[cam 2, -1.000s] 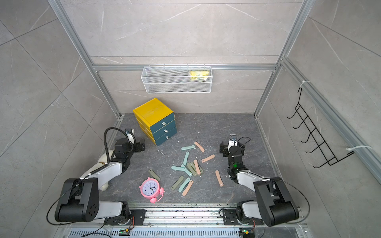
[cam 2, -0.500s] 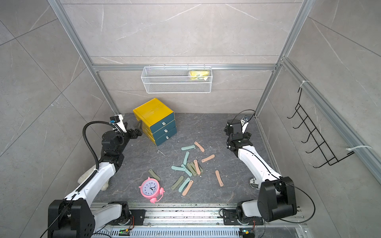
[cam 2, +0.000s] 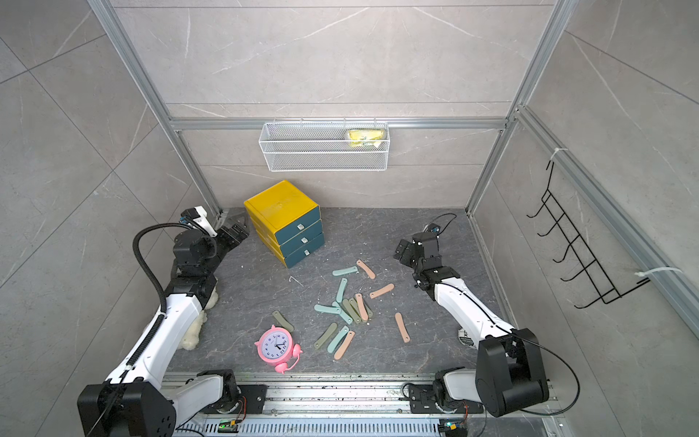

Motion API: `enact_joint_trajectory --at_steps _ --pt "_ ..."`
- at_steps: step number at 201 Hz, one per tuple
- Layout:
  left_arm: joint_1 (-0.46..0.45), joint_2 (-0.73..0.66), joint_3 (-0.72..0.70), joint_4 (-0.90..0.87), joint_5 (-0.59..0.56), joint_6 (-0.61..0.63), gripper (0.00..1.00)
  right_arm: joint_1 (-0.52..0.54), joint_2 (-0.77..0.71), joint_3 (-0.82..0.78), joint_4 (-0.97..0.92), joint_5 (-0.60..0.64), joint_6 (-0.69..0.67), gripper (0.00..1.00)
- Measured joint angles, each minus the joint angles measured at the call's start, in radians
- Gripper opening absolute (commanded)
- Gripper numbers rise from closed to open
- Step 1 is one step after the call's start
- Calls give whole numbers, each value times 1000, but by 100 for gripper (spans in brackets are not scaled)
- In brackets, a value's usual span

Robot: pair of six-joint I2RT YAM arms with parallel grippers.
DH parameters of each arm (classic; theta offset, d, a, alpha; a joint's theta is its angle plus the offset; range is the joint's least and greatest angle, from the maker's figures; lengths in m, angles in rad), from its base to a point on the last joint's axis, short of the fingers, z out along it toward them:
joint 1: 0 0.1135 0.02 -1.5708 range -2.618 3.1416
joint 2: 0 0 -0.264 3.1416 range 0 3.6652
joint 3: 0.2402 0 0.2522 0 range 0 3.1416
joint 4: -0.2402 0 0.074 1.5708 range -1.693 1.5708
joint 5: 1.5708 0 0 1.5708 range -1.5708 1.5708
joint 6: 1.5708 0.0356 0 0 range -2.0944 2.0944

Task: Place the fruit knives into the drawer by color
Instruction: Open the drawer in the storage box.

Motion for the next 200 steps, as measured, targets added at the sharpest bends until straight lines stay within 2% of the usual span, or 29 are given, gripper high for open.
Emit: enact_joint_trajectory --at_steps 27,62,89,117,154,182,200 --pt "35 3 31 -84 25 -39 100 61 21 3 38 -76 21 95" --pt "43 48 212 -260 59 -13 99 146 96 39 109 -142 97 89" --pt "39 103 290 -348 84 -8 90 234 195 88 220 -203 189 82" --pt "29 185 299 -410 102 -16 76 303 297 146 343 -237 294 77" --pt "-5 276 309 -452 117 -23 71 386 430 274 478 -252 417 68" --pt "-29 314 333 -452 116 -24 70 431 533 392 546 -263 507 65" --pt "-33 334 346 -447 116 -25 65 442 585 448 565 -264 557 63"
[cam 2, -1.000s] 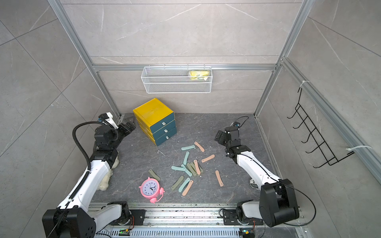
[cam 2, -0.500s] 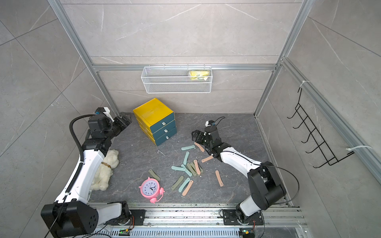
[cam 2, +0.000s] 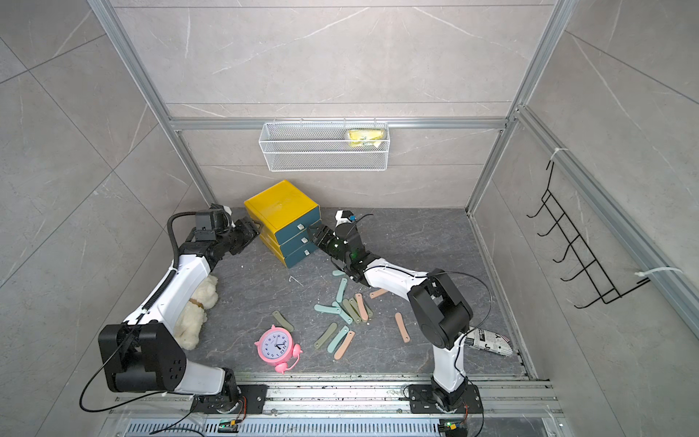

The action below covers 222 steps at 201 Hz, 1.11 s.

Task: Place the fruit knives into the drawer by color
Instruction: Open the drawer in the storage box.

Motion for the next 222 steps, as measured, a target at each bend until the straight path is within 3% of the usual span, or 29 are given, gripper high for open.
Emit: enact_joint_trajectory --at_steps 97,165,188,222 --pt "0 60 12 0 -2 5 60 15 199 240 0 -6 145 44" --pt "0 84 14 0 2 10 59 17 240 256 -4 -6 183 43" --pt "0 89 20 0 3 10 59 17 251 278 -4 -6 185 34" --pt "0 89 22 0 3 13 58 17 256 299 -8 -7 187 9"
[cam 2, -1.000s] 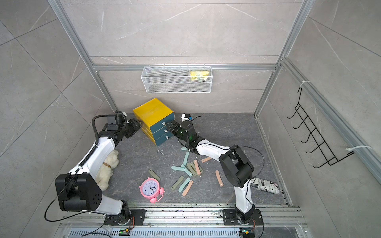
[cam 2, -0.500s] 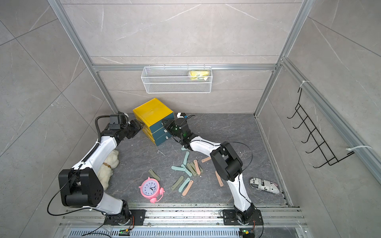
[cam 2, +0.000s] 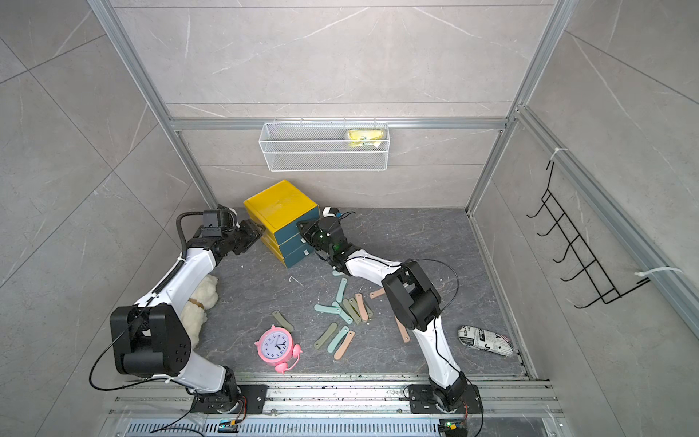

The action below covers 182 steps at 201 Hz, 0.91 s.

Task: Place the fruit knives into the drawer by color
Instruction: Open the drawer in the storage box.

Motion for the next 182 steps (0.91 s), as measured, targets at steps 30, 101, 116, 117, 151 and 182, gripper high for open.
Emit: enact_joint_trajectory --at_steps 30,101,116,117,151,182 --pt "0 3 0 0 0 0 58 0 2 -6 -3 -1 0 0" --pt "0 29 8 0 0 0 57 0 -124 -262 153 -4 0 0" --pt "0 31 8 0 0 0 57 0 -170 -330 170 -8 -1 0" --pt "0 31 8 0 0 0 57 0 -172 -333 171 -8 0 0" --pt "0 36 20 0 -1 0 57 0 -251 -461 213 -15 0 0" --pt "1 51 28 -1 0 0 57 0 -298 -526 229 -22 -1 2"
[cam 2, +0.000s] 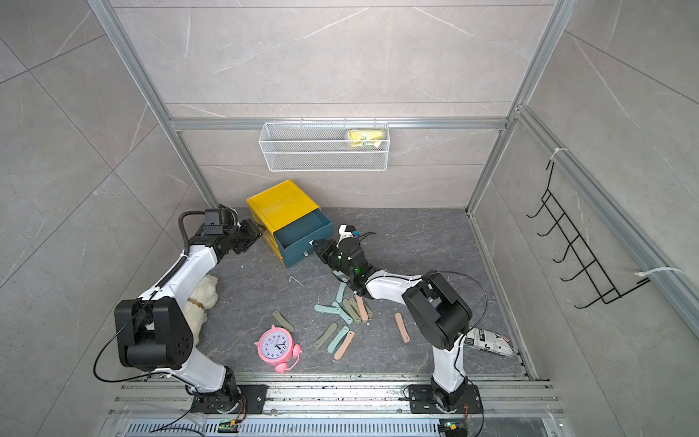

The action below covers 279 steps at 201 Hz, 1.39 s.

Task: Place the fruit knives into the drawer by color
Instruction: Open the drawer in the storage box.

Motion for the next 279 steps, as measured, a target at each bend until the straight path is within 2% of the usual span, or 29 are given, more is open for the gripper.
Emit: enact_joint_trajectory --at_steps 14,28,36,44,54,70,75,80,104,135,168,192,222,254,279 --pt "0 3 2 0 0 0 57 0 -18 -23 0 -4 0 6" --pt "0 5 5 0 0 0 58 0 -32 -37 0 -10 -7 23" --pt "0 5 5 0 0 0 62 0 -37 -42 0 -15 -8 35" --pt "0 5 6 -1 -1 1 65 0 -40 -46 -2 -19 -8 43" --pt "0 5 6 -2 0 0 70 0 -48 -49 -8 -25 -23 47" --pt "0 5 10 -8 -3 2 83 0 -67 -62 -20 -34 -30 54" --pt "0 5 11 -10 -4 -1 86 1 -79 -70 -27 -36 -34 64" --pt "1 4 11 -10 -5 3 88 1 -92 -79 -34 -36 -42 66" --pt "1 -21 13 -27 -15 10 99 2 -179 -134 -93 -48 -68 67" --pt "0 -96 13 -35 -19 19 99 2 -315 -188 -242 -56 -140 68" --pt "-14 -199 0 -33 -20 27 99 2 -423 -153 -573 -52 -290 69" --pt "-87 -287 -57 -31 -50 43 99 3 -443 -64 -864 -6 -433 66" --pt "-222 -390 -187 -24 -82 45 100 3 -469 -53 -1139 74 -548 67" --pt "-292 -460 -343 -24 -86 15 99 -8 -469 -109 -1304 162 -580 68" --pt "-313 -489 -423 -27 -90 7 100 -71 -433 -112 -1344 198 -583 66"
